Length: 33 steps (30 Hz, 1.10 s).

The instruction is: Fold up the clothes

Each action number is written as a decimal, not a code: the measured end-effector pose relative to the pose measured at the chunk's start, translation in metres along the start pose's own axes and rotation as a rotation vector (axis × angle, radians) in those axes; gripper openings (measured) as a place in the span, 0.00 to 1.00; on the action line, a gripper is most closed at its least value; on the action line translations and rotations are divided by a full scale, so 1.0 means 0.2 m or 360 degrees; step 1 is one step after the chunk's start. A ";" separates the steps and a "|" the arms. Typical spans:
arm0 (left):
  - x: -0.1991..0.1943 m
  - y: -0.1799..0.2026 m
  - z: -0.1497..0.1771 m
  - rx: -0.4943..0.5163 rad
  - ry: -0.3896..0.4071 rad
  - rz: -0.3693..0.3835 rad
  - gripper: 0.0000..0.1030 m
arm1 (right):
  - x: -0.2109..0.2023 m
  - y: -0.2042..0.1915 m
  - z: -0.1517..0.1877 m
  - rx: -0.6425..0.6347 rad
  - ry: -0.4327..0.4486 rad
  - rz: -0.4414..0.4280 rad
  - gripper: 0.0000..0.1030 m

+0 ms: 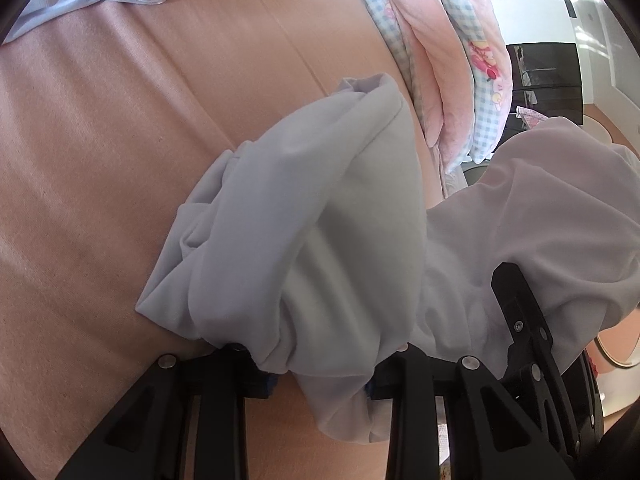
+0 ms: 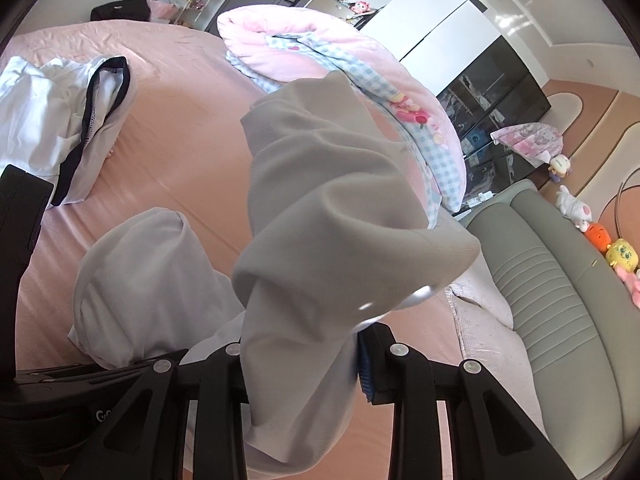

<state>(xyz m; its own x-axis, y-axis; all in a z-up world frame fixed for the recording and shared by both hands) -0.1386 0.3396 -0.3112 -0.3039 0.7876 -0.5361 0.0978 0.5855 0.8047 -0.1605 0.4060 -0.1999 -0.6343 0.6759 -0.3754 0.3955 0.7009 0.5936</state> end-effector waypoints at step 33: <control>-0.33 0.03 0.04 0.0321 -0.0029 -0.0042 0.64 | -0.02 0.16 0.07 0.0595 0.0022 -0.0241 0.27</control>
<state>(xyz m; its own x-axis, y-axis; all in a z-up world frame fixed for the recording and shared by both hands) -0.1112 0.2928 -0.2729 -0.2918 0.7737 -0.5623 0.2783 0.6311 0.7240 -0.1361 0.4298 -0.1898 -0.7117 0.5572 -0.4278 0.5098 0.8287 0.2312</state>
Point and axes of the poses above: each gripper's, at about its wrist camera, not at the fingertips, and x roughly the way its jaws point, y to its right, z to its underside, the point moved 10 cm from there along x, roughly the way its jaws point, and after that the axes turned 15 degrees about y, right-handed, at the moved point
